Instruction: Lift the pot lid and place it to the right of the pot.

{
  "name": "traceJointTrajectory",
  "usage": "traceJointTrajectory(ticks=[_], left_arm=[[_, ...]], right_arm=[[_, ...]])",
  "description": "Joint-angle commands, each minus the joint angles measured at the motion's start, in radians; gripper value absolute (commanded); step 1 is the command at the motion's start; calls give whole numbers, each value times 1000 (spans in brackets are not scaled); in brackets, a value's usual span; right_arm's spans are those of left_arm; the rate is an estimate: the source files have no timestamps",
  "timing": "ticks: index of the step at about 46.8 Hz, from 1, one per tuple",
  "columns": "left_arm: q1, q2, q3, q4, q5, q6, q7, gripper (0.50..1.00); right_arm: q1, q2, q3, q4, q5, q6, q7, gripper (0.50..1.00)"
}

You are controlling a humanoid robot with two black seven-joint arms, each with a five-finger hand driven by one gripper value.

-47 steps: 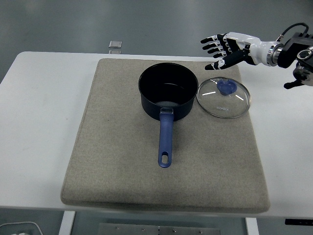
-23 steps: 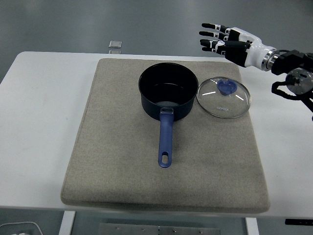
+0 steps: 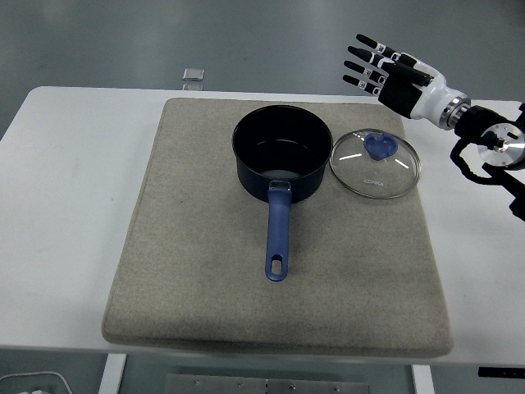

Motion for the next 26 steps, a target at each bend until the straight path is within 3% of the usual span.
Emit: traceJointTrajectory(ticks=[1, 26], left_arm=[[0, 0, 0, -1, 0, 0, 0, 1000], [-1, 0, 0, -1, 0, 0, 0, 1000]], right_arm=[[-1, 0, 22, 3, -9, 2, 0, 915], [-16, 0, 23, 3, -12, -6, 19, 915]])
